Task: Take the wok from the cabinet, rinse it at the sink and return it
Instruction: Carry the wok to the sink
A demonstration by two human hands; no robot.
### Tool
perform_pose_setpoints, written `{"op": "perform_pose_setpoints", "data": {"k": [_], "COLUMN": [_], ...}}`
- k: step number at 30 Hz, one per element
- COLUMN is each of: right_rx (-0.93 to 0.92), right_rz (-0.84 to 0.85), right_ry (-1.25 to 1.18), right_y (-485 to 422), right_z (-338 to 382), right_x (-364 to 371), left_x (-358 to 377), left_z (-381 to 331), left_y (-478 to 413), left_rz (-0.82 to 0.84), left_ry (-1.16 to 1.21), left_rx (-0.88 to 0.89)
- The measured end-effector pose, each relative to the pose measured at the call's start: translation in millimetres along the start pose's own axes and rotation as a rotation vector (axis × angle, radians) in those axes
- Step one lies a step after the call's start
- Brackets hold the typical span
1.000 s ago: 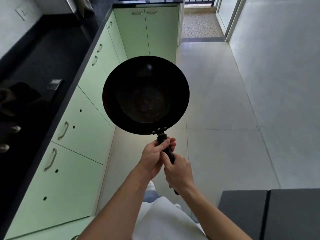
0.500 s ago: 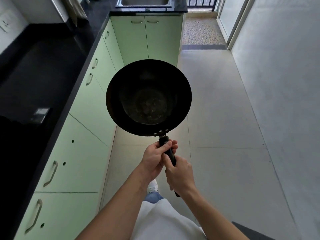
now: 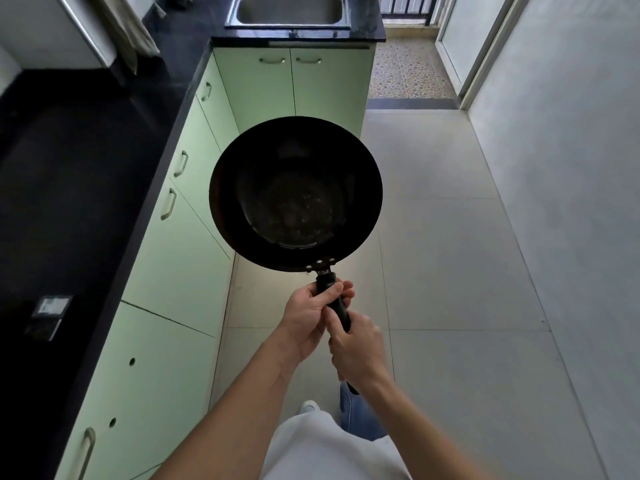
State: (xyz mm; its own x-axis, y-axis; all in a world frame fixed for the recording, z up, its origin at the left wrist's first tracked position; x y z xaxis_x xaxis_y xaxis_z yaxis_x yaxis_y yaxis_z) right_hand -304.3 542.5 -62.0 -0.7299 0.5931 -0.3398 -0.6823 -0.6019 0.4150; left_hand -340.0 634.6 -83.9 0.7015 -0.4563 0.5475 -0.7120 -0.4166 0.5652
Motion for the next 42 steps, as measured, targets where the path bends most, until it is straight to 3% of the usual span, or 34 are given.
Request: {"op": "perform_pose_setpoints", "data": {"k": [23, 35, 42], "right_rx": [-0.026, -0.008, 0.012], "right_rz": [0.134, 0.173, 0.147], "right_ry": [0.047, 0.054, 0.081], "right_y": [-343, -466, -566], "right_z": [118, 169, 230], "right_x": [-98, -78, -38], "left_x": [116, 105, 78], "left_z": [-172, -251, -341], "left_y": [-292, -396, -479], "left_rz": [-0.109, -0.157, -0.138], "left_ry": [0.094, 0.120, 0.101], "left_rx": [0.056, 0.076, 0.063]}}
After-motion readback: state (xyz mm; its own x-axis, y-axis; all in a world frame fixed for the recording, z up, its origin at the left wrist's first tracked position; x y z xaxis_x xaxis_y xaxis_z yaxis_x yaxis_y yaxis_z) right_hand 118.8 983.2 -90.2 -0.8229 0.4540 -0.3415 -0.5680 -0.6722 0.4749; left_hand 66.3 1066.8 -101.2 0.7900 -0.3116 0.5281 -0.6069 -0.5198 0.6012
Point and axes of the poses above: each hand's wrist, its own y-axis away from the middle knuckle, its own x-axis out of the palm, z = x × y, the point moved 7 cm from there along -y, towards the middle knuckle, and after that the axes turned 2 degrees about z, right-handed, at the moved point
